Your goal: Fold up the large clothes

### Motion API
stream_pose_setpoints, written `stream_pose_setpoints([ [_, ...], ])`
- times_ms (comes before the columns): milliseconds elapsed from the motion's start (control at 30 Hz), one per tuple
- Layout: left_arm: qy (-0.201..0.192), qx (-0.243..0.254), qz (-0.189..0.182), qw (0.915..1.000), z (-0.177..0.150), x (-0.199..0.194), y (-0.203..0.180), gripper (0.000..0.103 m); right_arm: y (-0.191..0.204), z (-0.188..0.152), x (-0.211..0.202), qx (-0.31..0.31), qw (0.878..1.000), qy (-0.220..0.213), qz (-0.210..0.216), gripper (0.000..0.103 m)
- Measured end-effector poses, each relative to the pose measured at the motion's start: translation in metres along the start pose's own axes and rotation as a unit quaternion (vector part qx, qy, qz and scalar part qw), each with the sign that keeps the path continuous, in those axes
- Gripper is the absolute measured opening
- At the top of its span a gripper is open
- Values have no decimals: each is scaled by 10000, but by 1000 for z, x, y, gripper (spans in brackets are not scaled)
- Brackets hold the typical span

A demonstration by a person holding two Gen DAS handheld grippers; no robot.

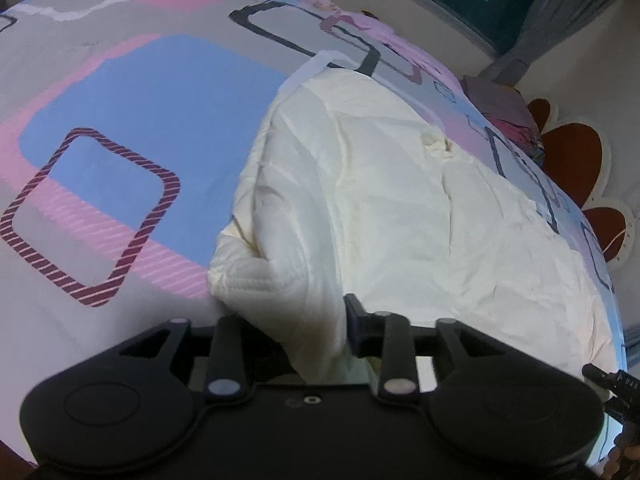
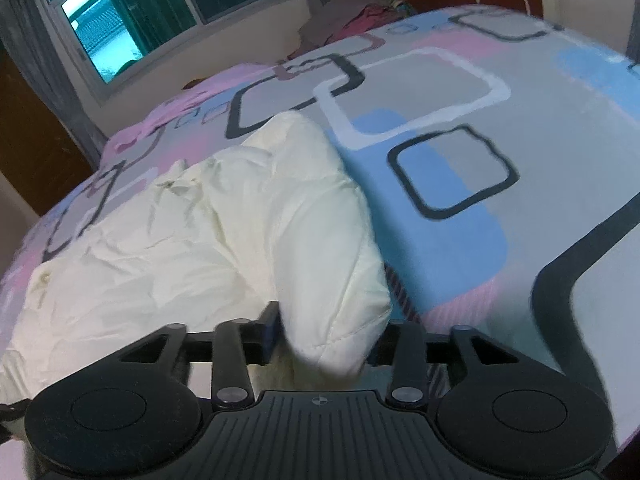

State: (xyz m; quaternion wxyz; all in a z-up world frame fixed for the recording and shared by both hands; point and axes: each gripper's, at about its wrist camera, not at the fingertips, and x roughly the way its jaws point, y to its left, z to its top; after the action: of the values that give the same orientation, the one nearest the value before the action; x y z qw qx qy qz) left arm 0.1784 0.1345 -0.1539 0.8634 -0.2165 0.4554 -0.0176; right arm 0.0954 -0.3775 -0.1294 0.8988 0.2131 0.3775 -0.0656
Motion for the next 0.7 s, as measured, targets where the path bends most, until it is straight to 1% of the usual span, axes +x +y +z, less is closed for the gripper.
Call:
stream_pose_setpoints([
  [33, -31, -28, 98, 9999, 2, -1, 1, 64, 0, -2, -3, -68, 9999, -55, -65, 48],
  [67, -131, -57, 198, 9997, 4, -5, 2, 70, 1, -1, -7, -171, 9995, -165, -209, 56],
  [100, -233, -61, 234, 9994, 5, -8, 3, 72, 2, -1, -10, -282, 9986, -292, -345, 58],
  [200, -469, -42, 342, 9983, 10, -19, 8, 72, 5, 5, -21, -515, 9957, -580, -499, 59],
  [300, -836, 78, 424, 9956, 17, -31, 5, 71, 18, 8, -30, -724, 9924, -868, -484, 59],
  [400, -1173, 255, 381, 9920, 23, -43, -4, 70, 44, 6, -33, -1040, 9886, -1046, -308, 59],
  [467, -1348, 415, 263, 9897, 27, -48, -16, 69, 62, 4, -31, -1201, 9866, -1096, -116, 58],
  [533, -1407, 634, 140, 9879, 30, -45, -32, 69, 85, 1, -23, -1373, 9843, -1106, 73, 58],
  [600, -1381, 814, -7, 9871, 32, -34, -52, 69, 109, -3, -9, -1473, 9829, -1057, 311, 58],
  [633, -1337, 914, -76, 9868, 33, -25, -63, 69, 121, -5, -3, -1523, 9817, -1064, 418, 58],
  [700, -1335, 1156, -98, 9842, 32, -5, -82, 69, 146, -7, 13, -1687, 9782, -1070, 571, 58],
])
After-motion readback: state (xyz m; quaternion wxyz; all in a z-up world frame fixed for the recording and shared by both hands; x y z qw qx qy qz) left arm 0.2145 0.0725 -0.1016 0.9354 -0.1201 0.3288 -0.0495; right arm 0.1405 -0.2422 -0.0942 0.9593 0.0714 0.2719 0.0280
